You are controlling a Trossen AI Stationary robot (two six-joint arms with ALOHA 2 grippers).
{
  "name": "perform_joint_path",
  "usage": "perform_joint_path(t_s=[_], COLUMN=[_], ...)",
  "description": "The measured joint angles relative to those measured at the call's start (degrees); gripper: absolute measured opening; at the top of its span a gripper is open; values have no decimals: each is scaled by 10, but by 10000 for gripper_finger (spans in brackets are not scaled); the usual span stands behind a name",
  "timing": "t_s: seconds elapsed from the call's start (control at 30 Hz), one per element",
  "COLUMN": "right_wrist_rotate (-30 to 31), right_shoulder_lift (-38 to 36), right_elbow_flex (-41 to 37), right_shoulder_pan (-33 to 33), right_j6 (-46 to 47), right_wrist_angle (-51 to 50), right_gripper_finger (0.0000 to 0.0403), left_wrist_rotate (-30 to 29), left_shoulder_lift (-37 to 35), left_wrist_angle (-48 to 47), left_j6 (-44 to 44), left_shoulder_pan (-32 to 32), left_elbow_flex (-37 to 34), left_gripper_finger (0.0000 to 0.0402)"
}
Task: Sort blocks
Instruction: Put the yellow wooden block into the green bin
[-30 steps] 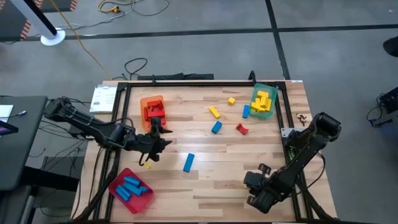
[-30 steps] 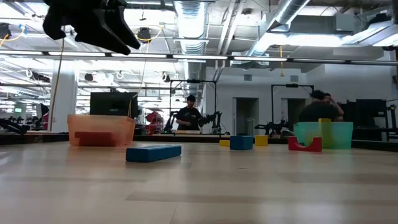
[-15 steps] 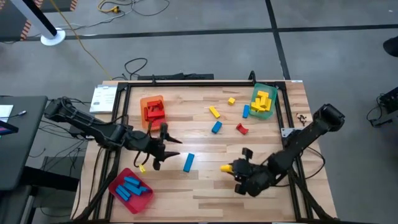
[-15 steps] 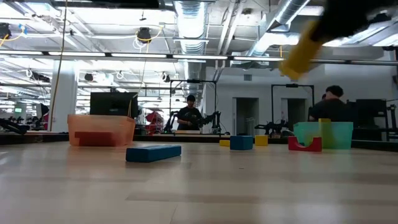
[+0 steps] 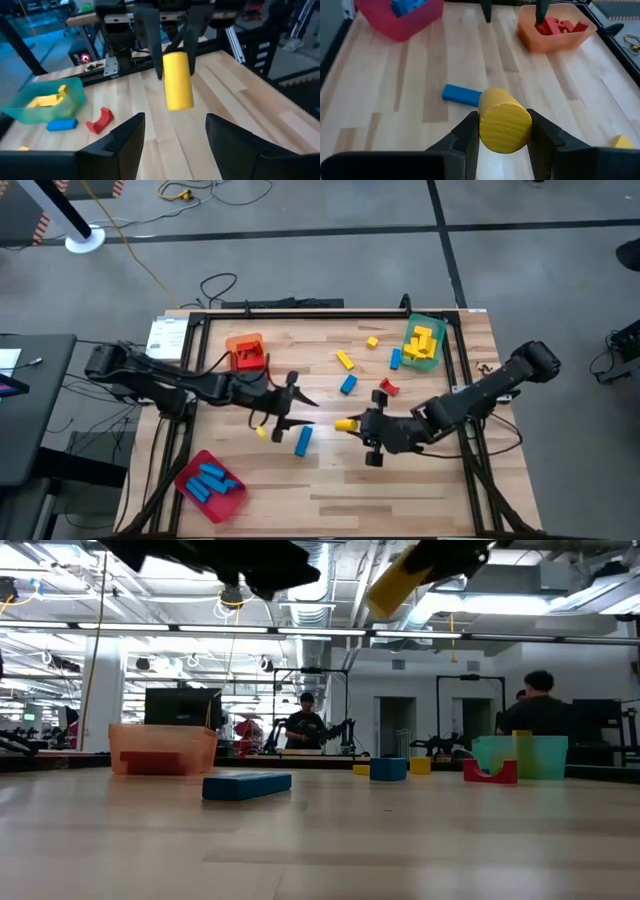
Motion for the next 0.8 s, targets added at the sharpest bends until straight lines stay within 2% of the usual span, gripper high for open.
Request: perform_joint_path(t_s=[0.3,0.4,0.57,0.8], right_wrist_rotate=[-30,-54,-59,-63], right_shoulder_lift=[1,1,1,1], right_elbow_flex=[0,0,0,0], right_shoulder_pan=[-50,-63,-77,-80], right_j6=[-60,-64,-73,-79], right_wrist_angle=[24,26,24,23], right_gripper_finger=[137,137,137,137], left_wrist_rotate=[32,16,-4,-5], left_shoulder_lift=[73,98,131,164], left_wrist_angle=[-11,-35,-56,-74], left_j6=[-18,-8,8,14], left_shoulder_pan=[26,27,27,27], left_elbow_flex=[45,74,112,152], left_gripper_finger=[204,204,207,237])
